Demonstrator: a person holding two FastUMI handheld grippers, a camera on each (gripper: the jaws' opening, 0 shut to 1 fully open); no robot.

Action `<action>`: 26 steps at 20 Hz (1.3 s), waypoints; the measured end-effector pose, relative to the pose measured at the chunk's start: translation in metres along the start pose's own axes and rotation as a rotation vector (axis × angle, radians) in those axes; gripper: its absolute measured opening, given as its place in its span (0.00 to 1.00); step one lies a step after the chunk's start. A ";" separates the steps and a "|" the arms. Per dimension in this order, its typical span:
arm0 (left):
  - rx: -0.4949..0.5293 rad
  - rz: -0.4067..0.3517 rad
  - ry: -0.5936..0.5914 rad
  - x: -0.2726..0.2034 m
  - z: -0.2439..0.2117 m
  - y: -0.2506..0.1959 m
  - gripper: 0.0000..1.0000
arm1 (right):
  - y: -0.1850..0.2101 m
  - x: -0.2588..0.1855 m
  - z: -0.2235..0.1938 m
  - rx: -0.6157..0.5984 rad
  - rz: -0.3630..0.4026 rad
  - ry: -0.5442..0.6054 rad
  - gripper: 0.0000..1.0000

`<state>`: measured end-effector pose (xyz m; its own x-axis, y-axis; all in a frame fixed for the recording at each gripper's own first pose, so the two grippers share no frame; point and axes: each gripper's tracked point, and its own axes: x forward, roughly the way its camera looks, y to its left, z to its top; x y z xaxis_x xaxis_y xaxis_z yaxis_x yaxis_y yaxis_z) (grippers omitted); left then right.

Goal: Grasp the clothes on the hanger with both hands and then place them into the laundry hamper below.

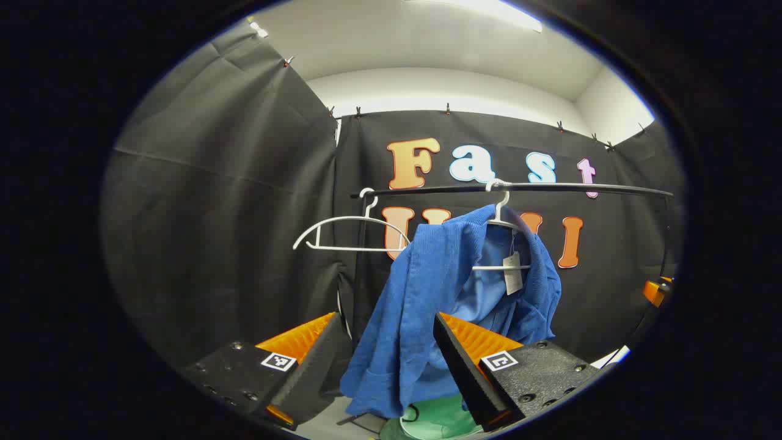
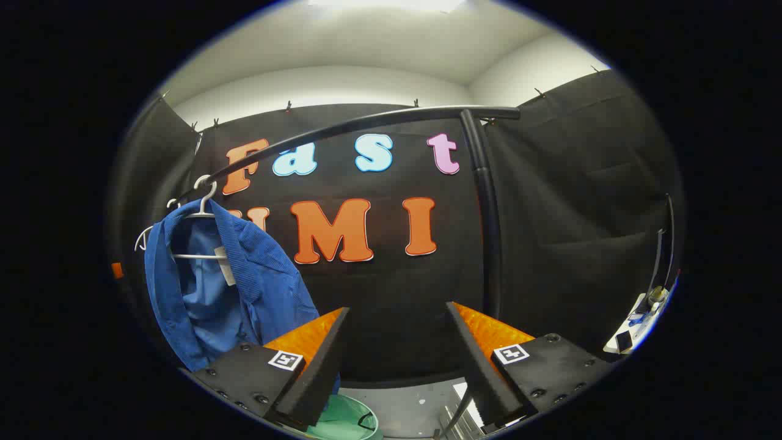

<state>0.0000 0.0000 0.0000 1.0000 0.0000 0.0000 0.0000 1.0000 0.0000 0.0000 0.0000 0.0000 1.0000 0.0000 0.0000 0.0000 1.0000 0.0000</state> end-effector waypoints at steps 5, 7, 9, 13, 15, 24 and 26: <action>-0.001 -0.033 -0.007 0.014 0.001 -0.021 0.93 | 0.005 0.007 0.000 0.005 0.013 -0.013 0.98; 0.019 -0.044 -0.014 0.019 0.005 -0.025 0.92 | 0.006 0.007 -0.001 0.016 0.018 -0.005 0.98; 0.023 -0.054 -0.022 0.023 0.005 -0.029 0.93 | 0.004 0.006 -0.002 0.019 0.017 0.006 0.98; -0.004 -0.071 -0.002 0.029 -0.003 -0.037 0.92 | 0.000 0.002 -0.004 0.002 0.004 0.017 0.98; -0.011 -0.080 0.002 0.032 -0.005 -0.039 0.93 | -0.001 0.000 -0.004 -0.013 0.000 0.015 0.98; -0.041 -0.057 0.028 0.035 -0.015 -0.034 0.95 | 0.036 0.013 -0.015 0.007 0.087 0.037 0.98; -0.048 -0.047 0.036 0.035 -0.017 -0.031 0.92 | 0.050 0.016 -0.018 0.002 0.130 0.043 0.98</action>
<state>0.0353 -0.0306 -0.0175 0.9982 -0.0480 -0.0347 0.0463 0.9977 -0.0486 0.0161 0.0496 -0.0183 0.9907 0.1295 -0.0424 -0.1294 0.9916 0.0047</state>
